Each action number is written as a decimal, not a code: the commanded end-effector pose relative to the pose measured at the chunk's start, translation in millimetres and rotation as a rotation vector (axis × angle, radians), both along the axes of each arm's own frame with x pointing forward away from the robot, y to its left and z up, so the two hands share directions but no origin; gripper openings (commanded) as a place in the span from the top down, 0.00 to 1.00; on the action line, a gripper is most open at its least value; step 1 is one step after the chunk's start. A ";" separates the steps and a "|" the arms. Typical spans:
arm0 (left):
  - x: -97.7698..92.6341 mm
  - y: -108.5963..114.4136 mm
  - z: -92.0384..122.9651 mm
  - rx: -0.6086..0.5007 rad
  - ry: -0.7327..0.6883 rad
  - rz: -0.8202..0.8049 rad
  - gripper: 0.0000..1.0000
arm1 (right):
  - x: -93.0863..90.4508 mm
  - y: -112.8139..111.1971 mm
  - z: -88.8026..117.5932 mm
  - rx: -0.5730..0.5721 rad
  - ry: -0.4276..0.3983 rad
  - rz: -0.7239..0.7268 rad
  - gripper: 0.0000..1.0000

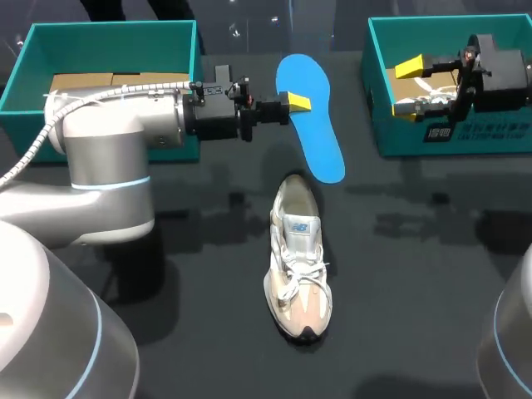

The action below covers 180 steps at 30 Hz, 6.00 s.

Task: Take the shoe out of the shoebox, open the shoe tongue, remove and reinsert the insole, then place the shoe into the shoebox

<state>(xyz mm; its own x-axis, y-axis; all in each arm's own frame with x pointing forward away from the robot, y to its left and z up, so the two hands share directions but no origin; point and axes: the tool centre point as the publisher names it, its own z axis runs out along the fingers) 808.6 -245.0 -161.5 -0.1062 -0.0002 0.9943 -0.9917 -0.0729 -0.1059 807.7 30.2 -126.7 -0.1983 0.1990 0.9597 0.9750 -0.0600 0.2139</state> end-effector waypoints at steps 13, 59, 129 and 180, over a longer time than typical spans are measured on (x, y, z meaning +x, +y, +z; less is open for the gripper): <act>0.7 -6.3 -4.6 0.009 0.024 -0.001 1.00 | -11.3 7.0 47.1 -0.542 -0.003 -0.076 0.00; 0.7 -6.3 -4.6 0.009 0.024 -0.001 1.00 | -63.8 125.6 91.7 -1.582 0.061 -0.266 0.00; 0.7 -6.3 -4.6 0.009 0.024 -0.001 1.00 | -85.6 43.6 83.3 -0.560 0.206 -0.325 0.00; 11.1 25.6 29.5 -0.003 -0.599 0.017 1.00 | -57.7 56.8 10.5 0.086 0.188 -0.058 0.00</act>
<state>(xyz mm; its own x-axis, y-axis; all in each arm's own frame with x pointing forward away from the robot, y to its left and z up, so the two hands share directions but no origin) 820.0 -226.2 -132.8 -0.6398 -0.0127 0.7685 -0.7645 -0.0919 -0.6380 744.3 83.9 -109.9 0.0113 0.2424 0.9701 0.9906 -0.1351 0.0222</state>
